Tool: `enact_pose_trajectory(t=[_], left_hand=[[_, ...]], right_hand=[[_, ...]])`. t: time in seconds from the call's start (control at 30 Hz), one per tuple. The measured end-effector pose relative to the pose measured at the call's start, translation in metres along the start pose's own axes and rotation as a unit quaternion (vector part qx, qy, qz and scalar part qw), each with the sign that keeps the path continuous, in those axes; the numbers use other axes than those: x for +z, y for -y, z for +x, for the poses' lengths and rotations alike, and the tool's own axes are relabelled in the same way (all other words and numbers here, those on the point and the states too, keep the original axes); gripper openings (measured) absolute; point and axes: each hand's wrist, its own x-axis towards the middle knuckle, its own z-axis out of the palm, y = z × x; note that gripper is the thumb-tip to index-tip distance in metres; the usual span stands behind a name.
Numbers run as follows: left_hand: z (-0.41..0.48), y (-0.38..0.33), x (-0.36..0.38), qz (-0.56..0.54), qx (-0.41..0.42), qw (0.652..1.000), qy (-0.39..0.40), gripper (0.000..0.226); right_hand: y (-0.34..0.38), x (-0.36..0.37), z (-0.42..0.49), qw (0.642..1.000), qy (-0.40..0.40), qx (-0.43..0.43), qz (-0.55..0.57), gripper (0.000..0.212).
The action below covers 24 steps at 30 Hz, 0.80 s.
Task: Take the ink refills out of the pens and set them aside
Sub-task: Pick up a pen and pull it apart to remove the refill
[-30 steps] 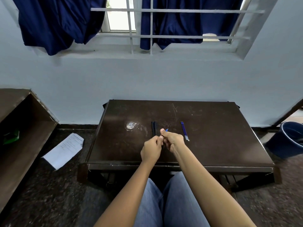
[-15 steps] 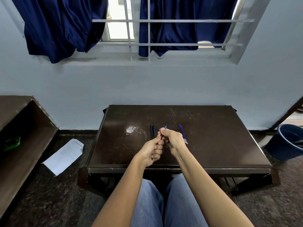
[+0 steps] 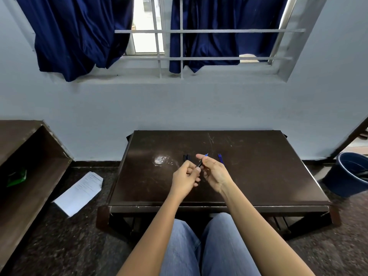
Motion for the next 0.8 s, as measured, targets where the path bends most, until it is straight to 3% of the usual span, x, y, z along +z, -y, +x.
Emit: enact_pose_trajectory(t=[0.13, 0.33, 0.47, 0.6, 0.8], left_hand=[[-0.004, -0.002, 0.0, -0.039, -0.076, 0.996, 0.018, 0.037], [-0.007, -0.002, 0.002, 0.0, -0.011, 1.0, 0.012, 0.013], [-0.006, -0.004, 0.0, -0.013, -0.013, 1.0, -0.006, 0.02], [-0.003, -0.001, -0.002, 0.015, -0.008, 1.0, -0.017, 0.031], [-0.006, 0.0, 0.0, 0.011, 0.012, 1.0, -0.023, 0.025]], right_hand=[[0.002, 0.002, -0.003, 1.0, 0.005, 0.001, 0.03, 0.025], [0.001, 0.004, -0.006, 0.997, 0.0, 0.017, 0.08, 0.017], [0.004, 0.004, -0.011, 0.998, -0.001, 0.01, 0.066, 0.01], [0.007, 0.004, -0.013, 1.0, -0.009, -0.003, 0.017, 0.017], [0.01, 0.005, -0.017, 0.999, -0.022, -0.039, -0.027, 0.006]])
